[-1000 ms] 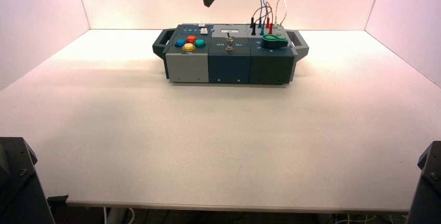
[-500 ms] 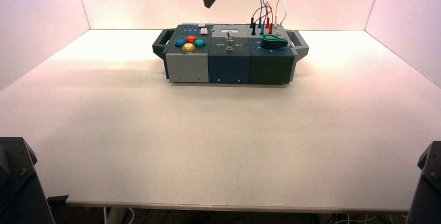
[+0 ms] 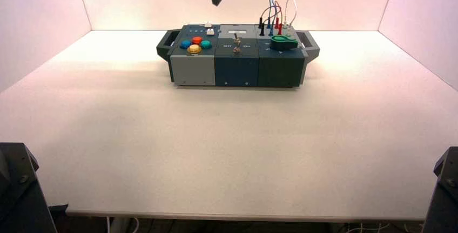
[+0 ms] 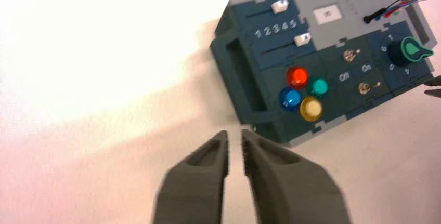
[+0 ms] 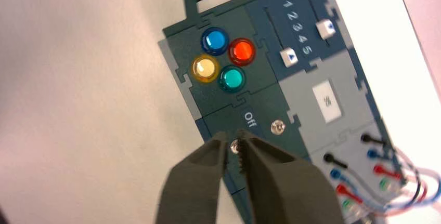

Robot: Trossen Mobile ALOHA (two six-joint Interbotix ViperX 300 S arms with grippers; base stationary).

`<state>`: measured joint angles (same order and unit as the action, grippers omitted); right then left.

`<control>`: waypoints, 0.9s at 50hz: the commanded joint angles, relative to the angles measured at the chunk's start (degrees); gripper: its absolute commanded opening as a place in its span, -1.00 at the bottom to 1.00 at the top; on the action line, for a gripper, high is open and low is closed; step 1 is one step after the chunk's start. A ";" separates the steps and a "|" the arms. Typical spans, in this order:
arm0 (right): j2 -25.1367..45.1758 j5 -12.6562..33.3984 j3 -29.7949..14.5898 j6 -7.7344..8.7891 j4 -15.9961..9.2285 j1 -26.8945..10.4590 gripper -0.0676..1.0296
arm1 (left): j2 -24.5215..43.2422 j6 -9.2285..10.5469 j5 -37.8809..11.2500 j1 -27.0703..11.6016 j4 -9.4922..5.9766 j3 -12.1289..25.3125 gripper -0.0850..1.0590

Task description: Pull the blue wire.

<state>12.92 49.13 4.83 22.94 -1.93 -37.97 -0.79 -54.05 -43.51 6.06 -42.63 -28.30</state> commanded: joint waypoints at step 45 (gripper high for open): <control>-4.83 -8.70 7.82 -30.50 0.88 11.60 -0.22 | -2.72 -1.41 -0.79 -15.03 -1.32 0.00 0.22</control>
<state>11.07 41.31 12.57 -6.15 -0.88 -28.04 -1.14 -55.02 -43.86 -7.56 -43.24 -29.71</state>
